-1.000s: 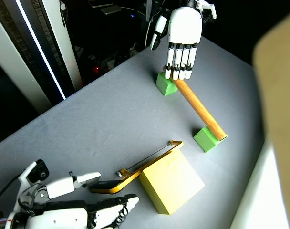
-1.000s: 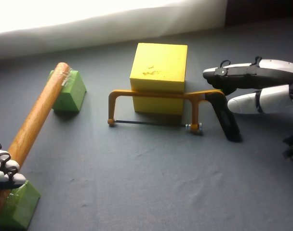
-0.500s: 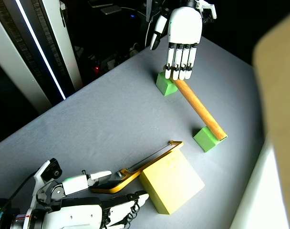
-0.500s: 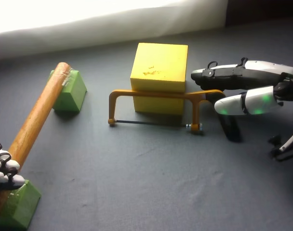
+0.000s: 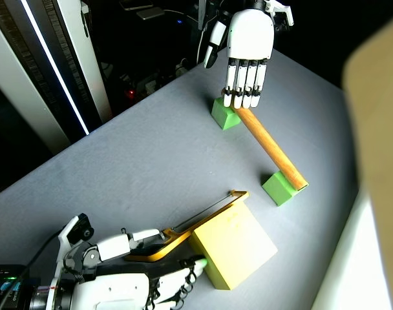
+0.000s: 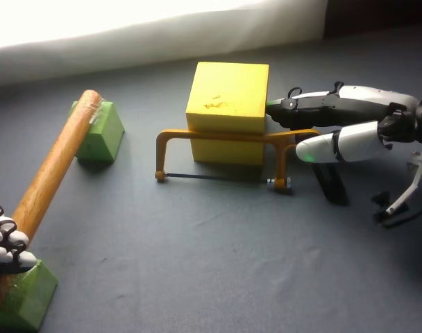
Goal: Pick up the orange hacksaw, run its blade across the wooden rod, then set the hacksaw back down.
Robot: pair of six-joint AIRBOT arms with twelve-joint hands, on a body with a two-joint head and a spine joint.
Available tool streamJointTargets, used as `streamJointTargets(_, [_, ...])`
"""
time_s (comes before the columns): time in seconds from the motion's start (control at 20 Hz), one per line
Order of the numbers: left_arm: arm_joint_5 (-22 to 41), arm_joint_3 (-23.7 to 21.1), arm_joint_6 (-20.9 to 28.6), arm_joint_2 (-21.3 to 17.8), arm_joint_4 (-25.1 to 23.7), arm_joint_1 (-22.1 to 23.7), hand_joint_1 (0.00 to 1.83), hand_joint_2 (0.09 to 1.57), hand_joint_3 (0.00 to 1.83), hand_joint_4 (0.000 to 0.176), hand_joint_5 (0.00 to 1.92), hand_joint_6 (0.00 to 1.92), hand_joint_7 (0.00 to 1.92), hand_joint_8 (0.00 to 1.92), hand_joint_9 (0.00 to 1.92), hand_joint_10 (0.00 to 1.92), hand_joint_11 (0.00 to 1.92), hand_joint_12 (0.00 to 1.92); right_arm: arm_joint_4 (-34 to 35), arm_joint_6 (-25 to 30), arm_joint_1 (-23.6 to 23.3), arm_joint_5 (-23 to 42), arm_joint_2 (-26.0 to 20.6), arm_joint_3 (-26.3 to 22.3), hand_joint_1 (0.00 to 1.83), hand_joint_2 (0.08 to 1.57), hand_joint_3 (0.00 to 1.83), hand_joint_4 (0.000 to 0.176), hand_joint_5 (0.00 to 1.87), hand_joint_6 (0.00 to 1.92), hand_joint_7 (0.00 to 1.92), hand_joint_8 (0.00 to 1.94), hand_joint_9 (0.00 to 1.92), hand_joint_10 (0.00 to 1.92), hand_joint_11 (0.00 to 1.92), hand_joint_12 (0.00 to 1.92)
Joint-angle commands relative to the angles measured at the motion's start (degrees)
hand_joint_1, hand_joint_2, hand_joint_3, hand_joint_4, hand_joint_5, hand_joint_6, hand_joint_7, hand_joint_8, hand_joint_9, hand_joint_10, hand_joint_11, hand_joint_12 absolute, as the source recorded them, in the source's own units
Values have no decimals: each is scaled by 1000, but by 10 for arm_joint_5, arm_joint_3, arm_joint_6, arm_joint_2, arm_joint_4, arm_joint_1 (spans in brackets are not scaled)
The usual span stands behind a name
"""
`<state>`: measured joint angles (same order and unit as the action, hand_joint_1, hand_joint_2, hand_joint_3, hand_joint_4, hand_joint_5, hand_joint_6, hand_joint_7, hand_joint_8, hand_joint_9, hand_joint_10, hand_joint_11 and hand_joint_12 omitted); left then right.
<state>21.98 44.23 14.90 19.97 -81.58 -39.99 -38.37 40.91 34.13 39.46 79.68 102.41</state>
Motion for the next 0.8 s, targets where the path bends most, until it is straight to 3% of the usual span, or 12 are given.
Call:
streamJointTargets(0.0, [3,0,1,2,8,4,58,1284,3,0,135,2,132,1,132,0,0,303,36,6,-10,53,4,2,841,1294,8,0,260,5,275,2,288,1,0,913])
streamJointTargets(0.4, [3,0,1,2,8,6,101,1274,0,0,177,2,170,1,167,2,0,381,36,14,-21,49,12,-1,888,1261,1,0,281,5,284,1,310,3,0,915])
streamJointTargets(0.75, [3,-1,1,1,8,9,104,1274,1,0,180,2,167,1,170,1,0,397,36,9,-24,28,-5,-38,887,1243,0,0,308,6,315,7,330,5,0,959])
